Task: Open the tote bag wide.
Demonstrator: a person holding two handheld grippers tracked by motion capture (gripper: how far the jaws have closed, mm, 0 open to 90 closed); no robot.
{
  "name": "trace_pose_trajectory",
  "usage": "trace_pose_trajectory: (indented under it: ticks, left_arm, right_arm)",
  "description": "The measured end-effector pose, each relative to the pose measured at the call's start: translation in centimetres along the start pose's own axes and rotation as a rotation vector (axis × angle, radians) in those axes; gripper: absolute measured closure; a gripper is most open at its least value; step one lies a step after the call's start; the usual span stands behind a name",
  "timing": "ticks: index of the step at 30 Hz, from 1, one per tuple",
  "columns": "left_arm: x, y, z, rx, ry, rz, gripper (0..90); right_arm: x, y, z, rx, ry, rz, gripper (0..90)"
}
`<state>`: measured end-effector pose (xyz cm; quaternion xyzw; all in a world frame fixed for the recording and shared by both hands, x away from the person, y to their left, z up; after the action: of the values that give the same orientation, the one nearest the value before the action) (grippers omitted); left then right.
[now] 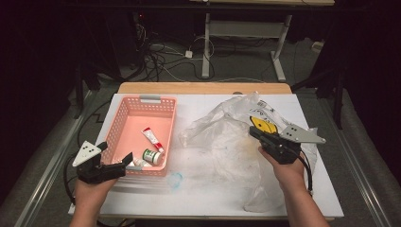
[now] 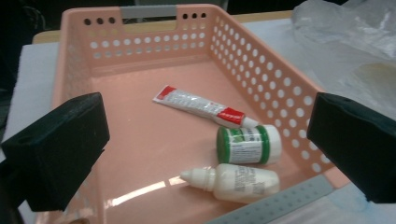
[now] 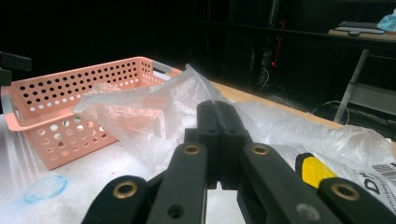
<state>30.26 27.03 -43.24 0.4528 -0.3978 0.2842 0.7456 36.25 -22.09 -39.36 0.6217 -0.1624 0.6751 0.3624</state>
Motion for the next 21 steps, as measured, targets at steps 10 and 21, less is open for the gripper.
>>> trace_pose_trajectory:
  ticks: [10, 21]
  left_arm:
    - [2.2, -1.5, 2.5, -0.046, -0.006, -0.007, 0.2]
    - [4.7, -4.5, 3.2, -0.084, 0.013, -0.034, 0.2]
  right_arm:
    - [-0.1, 0.2, 0.2, 0.004, 0.005, -0.004, 90.0]
    - [-0.3, 0.1, 0.2, 0.013, 0.010, -0.012, 90.0]
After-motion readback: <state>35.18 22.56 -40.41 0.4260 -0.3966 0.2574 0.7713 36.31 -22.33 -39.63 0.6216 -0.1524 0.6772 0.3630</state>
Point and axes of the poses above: each handheld gripper's, and its own axes: y roughly backward along the jaws, x roughly out of its top, z roughly to its right, the point moved 2 cm from there along -y, roughly forward along the jaws, and after that the axes turned 10 degrees about y, right-handed, at the moved point
